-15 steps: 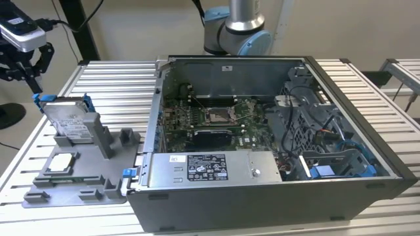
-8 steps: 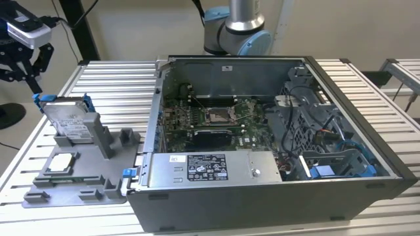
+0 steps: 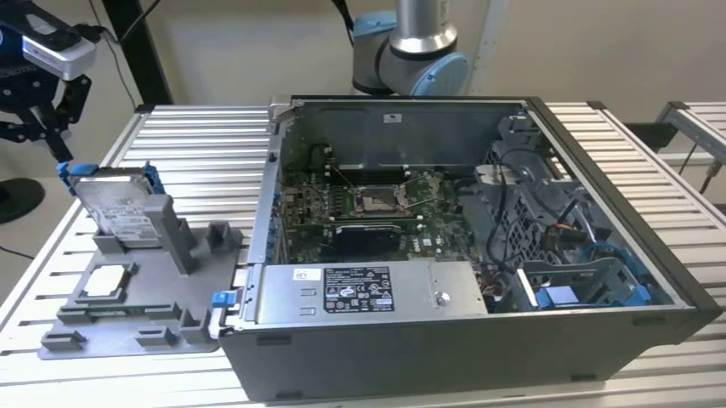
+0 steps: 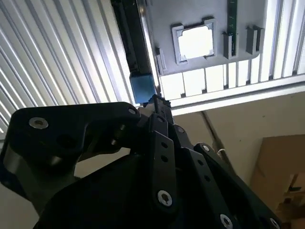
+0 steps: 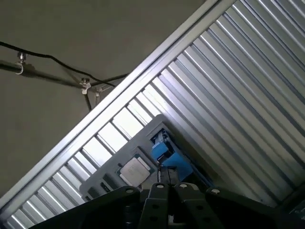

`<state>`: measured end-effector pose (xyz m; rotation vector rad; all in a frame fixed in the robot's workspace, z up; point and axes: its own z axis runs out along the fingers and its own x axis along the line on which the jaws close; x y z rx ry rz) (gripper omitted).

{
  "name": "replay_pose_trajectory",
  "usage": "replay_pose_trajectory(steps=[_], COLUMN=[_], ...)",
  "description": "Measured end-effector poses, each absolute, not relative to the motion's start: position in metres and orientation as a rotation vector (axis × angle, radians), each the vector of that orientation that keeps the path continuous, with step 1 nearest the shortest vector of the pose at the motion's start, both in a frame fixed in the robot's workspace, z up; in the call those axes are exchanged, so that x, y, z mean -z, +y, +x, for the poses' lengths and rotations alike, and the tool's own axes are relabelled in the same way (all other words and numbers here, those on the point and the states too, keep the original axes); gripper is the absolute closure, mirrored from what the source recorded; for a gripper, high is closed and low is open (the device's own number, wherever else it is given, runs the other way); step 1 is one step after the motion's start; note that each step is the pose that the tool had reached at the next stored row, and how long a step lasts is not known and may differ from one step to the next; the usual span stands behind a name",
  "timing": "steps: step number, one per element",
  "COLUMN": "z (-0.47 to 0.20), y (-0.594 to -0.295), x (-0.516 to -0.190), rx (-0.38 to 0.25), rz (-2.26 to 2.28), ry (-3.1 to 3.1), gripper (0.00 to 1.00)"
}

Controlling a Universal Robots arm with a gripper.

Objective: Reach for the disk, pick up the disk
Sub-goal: 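Pick up the disk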

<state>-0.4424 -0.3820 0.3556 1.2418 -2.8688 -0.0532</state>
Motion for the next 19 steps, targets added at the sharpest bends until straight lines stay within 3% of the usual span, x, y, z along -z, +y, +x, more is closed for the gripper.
replay_pose_trajectory(steps=[19], z=[-0.4424], y=[-0.3820], x=[-0.3556], rx=[0.048], rz=[1.714], ry=[-2.609], gripper=[1.00])
